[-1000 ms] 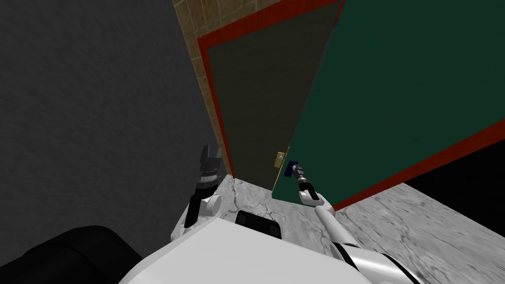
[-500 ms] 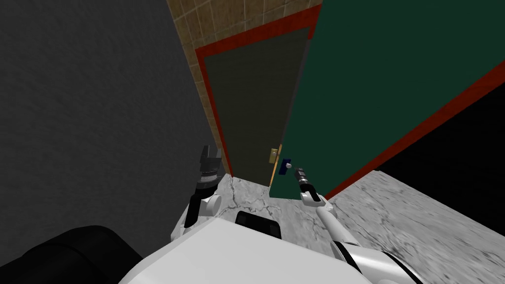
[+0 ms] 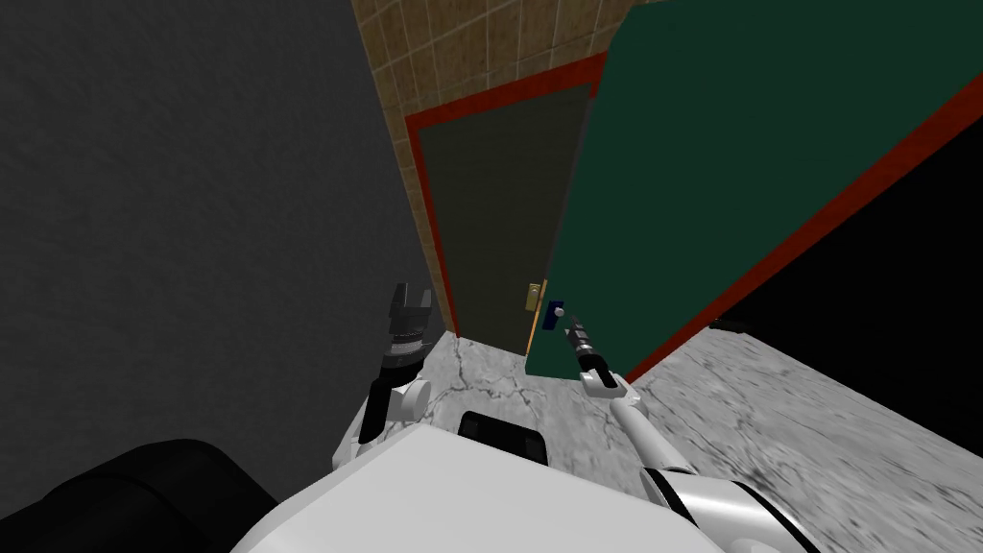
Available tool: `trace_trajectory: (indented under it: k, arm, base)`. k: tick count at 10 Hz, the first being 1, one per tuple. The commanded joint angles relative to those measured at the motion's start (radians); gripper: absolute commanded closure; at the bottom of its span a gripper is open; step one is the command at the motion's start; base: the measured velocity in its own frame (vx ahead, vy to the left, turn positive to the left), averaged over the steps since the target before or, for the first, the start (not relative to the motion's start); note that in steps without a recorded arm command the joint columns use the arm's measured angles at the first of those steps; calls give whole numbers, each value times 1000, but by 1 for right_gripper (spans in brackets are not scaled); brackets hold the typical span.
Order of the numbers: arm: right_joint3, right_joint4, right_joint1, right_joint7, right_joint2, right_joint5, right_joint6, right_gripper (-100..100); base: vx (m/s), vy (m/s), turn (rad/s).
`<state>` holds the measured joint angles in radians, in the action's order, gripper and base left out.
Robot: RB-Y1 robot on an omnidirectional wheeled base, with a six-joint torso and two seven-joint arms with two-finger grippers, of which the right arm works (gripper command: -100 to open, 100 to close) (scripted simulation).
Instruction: Pull the door open
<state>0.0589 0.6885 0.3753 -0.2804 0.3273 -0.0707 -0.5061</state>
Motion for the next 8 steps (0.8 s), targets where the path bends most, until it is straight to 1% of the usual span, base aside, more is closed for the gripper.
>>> trace_trajectory:
  k: [1, 2, 3, 4, 7, 8]
  arm:
    - [21, 19, 0, -15, -2, 6, 4, -100]
    - [28, 23, 2, -20, -2, 8, 4, -100]
    - [22, 41, -9, -15, -1, 6, 16, -100]
    - [17, 39, -9, -12, -3, 5, 14, -100]
    - [8, 33, -9, -3, -6, 4, 9, -100]
    - [5, 31, -9, 0, -8, 4, 7, -100]
  base:
    - [-213, -9, 71]
    - [-210, -43, 43]
    - [-91, -28, 9]
    - [114, 6, 14]
    - [198, -7, 21]
    - [215, 31, 34]
